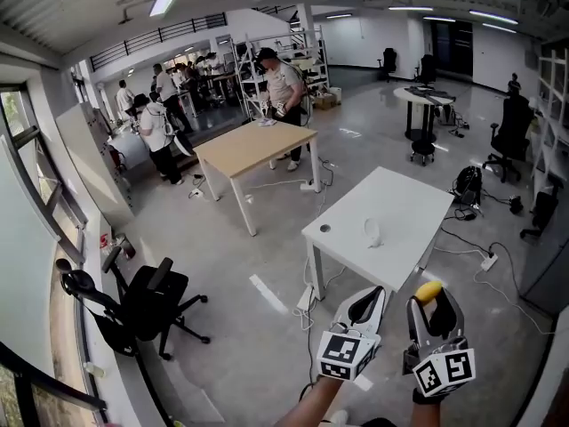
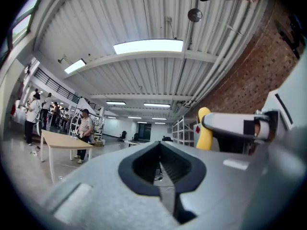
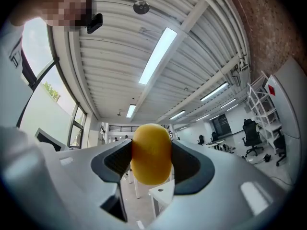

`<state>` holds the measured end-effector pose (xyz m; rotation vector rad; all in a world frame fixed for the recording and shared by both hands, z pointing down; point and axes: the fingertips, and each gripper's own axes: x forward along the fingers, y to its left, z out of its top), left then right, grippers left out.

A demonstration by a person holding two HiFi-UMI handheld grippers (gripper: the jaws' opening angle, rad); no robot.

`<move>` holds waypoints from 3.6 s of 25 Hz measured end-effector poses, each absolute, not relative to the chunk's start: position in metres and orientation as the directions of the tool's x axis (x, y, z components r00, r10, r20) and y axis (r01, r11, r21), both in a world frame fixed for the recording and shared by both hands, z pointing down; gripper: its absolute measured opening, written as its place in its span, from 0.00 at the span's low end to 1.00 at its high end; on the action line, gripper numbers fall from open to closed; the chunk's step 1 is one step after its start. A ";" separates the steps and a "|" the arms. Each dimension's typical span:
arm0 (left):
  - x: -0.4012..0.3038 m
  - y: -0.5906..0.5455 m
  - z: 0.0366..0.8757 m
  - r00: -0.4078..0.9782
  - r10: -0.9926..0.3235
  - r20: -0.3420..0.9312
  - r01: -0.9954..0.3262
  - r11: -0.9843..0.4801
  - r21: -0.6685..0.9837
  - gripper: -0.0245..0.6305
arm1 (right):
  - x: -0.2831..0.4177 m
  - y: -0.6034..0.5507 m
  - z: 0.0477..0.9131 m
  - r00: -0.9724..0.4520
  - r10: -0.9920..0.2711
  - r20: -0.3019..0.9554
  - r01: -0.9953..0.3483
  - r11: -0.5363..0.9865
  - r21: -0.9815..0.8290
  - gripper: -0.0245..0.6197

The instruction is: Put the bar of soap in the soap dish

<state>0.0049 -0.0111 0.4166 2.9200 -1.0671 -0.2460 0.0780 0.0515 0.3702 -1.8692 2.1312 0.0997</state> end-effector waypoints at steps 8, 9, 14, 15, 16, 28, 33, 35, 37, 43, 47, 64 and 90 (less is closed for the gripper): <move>0.020 -0.063 0.422 0.774 -0.621 -0.124 -0.603 -0.783 0.152 0.04 | 0.084 -0.014 0.382 -0.144 -0.963 -0.227 -0.973 0.179 -0.143 0.44; 0.021 -0.072 0.421 0.776 -0.616 -0.133 -0.594 -0.786 0.170 0.04 | 0.086 -0.024 0.383 -0.152 -0.962 -0.226 -0.971 0.187 -0.146 0.44; 0.024 -0.129 0.403 0.746 -0.644 -0.170 -0.620 -0.764 0.175 0.04 | 0.102 -0.087 0.376 -0.203 -0.946 -0.253 -0.957 0.247 -0.155 0.44; 0.028 -0.140 0.400 0.741 -0.650 -0.169 -0.630 -0.760 0.161 0.04 | 0.107 -0.101 0.374 -0.213 -0.942 -0.260 -0.952 0.260 -0.161 0.44; 0.032 -0.151 0.398 0.735 -0.658 -0.166 -0.641 -0.753 0.149 0.04 | 0.112 -0.115 0.371 -0.223 -0.938 -0.266 -0.948 0.273 -0.165 0.44; 0.095 -0.249 0.408 0.638 -0.756 -0.144 -0.748 -0.653 0.119 0.04 | 0.165 -0.227 0.389 -0.399 -0.886 -0.234 -0.879 0.443 -0.179 0.44; 0.083 -0.270 0.417 0.578 -0.809 -0.106 -0.800 -0.587 0.126 0.04 | 0.166 -0.255 0.394 -0.434 -0.874 -0.216 -0.856 0.475 -0.202 0.44; 0.080 -0.280 0.420 0.557 -0.824 -0.097 -0.814 -0.566 0.132 0.04 | 0.166 -0.262 0.392 -0.446 -0.867 -0.220 -0.854 0.486 -0.184 0.44; 0.082 -0.289 0.425 0.549 -0.831 -0.091 -0.819 -0.557 0.136 0.04 | 0.168 -0.269 0.393 -0.452 -0.864 -0.221 -0.853 0.491 -0.178 0.44; 0.089 -0.319 0.434 0.564 -0.822 -0.078 -0.811 -0.569 0.134 0.04 | 0.170 -0.302 0.403 -0.444 -0.873 -0.202 -0.858 0.479 -0.185 0.44; 0.086 -0.354 0.429 0.560 -0.823 -0.097 -0.808 -0.569 0.157 0.04 | 0.171 -0.331 0.398 -0.446 -0.874 -0.196 -0.862 0.478 -0.169 0.44; 0.031 -0.451 0.424 0.578 -0.805 -0.132 -0.793 -0.593 0.140 0.04 | 0.114 -0.430 0.390 -0.433 -0.881 -0.191 -0.882 0.458 -0.108 0.44; 0.049 -0.490 0.502 0.622 -0.783 -0.001 -0.776 -0.616 0.138 0.04 | 0.152 -0.465 0.478 -0.328 -0.944 -0.043 -0.929 0.330 -0.169 0.44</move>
